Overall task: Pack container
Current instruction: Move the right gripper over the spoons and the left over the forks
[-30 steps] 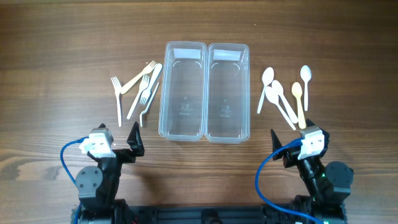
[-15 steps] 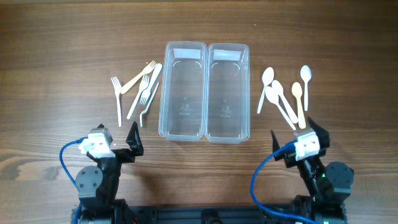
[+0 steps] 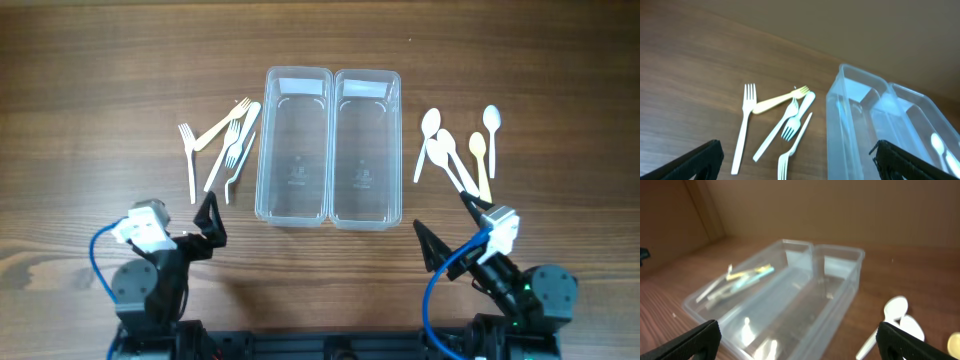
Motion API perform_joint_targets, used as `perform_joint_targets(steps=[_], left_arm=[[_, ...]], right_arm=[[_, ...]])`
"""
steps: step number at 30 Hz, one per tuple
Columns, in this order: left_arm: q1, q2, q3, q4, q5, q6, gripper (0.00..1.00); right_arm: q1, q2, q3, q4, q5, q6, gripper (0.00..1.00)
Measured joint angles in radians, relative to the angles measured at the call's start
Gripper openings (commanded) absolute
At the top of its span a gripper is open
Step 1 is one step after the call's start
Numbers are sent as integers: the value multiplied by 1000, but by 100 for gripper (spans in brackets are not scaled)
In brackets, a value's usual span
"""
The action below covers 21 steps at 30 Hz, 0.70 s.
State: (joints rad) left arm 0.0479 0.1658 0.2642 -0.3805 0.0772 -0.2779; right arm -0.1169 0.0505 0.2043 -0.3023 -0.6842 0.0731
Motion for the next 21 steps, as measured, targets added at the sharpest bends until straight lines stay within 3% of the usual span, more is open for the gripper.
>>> perform_joint_targets(steps=[5,12,17,21], left_arm=[[0,277,265,-107,-29,-2,100],[0,716,612,-299,-39,-3,100],[0,866,691,-331,-41,-2,100],[0,912,691,-335,-43,1,100]], right_arm=[[0,204,220,-69,18,32,100],[0,756,637,-351,76,-81,100],[0,1120,1001,-613,195,-192,100],[0,1267,1154,-719,298,-236,100]])
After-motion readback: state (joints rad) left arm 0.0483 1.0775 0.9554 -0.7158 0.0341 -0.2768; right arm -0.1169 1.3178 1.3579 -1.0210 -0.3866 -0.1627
